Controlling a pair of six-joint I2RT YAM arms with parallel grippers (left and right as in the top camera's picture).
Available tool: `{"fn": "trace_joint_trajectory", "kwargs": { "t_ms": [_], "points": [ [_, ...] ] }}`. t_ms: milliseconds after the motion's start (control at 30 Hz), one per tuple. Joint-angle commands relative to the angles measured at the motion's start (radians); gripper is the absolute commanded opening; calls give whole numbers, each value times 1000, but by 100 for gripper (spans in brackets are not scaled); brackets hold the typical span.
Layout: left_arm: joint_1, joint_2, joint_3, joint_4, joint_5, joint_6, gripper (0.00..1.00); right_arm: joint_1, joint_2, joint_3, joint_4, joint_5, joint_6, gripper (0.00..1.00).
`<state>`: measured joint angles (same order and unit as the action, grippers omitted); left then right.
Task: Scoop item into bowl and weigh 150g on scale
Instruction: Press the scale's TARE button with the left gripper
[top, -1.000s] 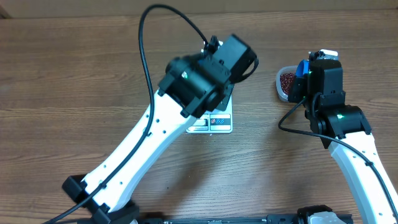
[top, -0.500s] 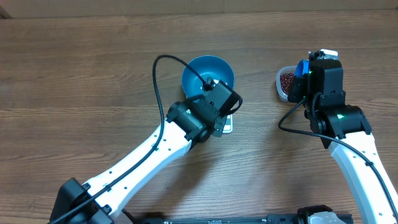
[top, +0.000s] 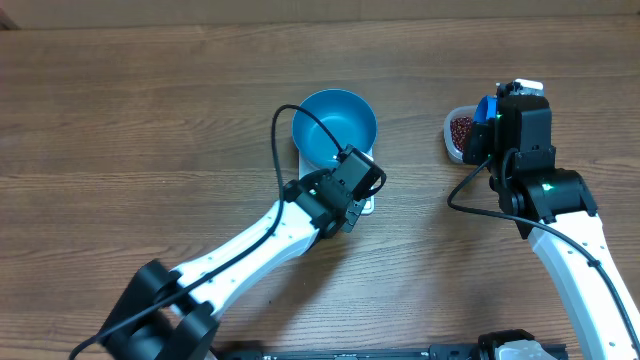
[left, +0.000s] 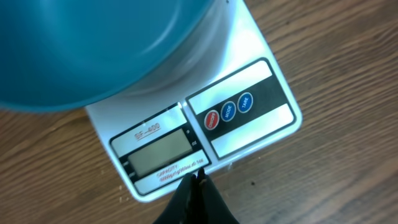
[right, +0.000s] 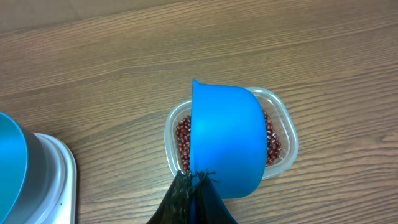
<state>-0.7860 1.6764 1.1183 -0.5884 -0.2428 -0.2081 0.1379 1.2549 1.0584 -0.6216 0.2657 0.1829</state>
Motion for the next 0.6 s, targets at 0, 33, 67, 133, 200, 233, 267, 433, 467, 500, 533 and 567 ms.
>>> {"fn": "trace_joint_trajectory", "kwargs": {
  "t_ms": [0, 33, 67, 133, 200, 233, 267, 433, 467, 500, 533, 567],
  "points": [
    [-6, 60, -9, 11, -31, 100, 4, -3, -2, 29, 6, 2, 3, 4],
    [-6, 61, -9, 14, -47, 100, 4, -3, -2, 29, 6, 2, 3, 4],
    [-6, 61, -9, 18, -53, 100, 4, -3, -2, 29, 6, 2, 3, 4],
    [-5, 61, -9, 26, -53, 100, 5, -3, -2, 29, 6, 2, 3, 4],
    [-5, 63, -9, 34, -53, 105, 4, -3, -2, 29, 7, 2, 3, 4],
    [-5, 63, -9, 39, -53, 112, 4, -3, -2, 29, 7, 2, 3, 4],
    [-5, 65, -9, 46, -53, 127, 5, -3, -2, 29, 7, 2, 3, 4],
    [-5, 71, -9, 71, -53, 161, 4, -3, -2, 29, 7, 2, 3, 4],
    [-5, 71, -9, 74, -53, 162, 4, -3, -2, 29, 7, 2, 3, 4],
    [-5, 71, -9, 80, -53, 166, 4, -3, -2, 29, 7, 2, 3, 4],
    [-5, 72, -11, 95, -52, 181, 4, -3, -2, 29, 7, 2, 3, 4],
    [-5, 78, -11, 110, -52, 195, 4, -3, -2, 29, 7, 2, 3, 4]
  ]
}}
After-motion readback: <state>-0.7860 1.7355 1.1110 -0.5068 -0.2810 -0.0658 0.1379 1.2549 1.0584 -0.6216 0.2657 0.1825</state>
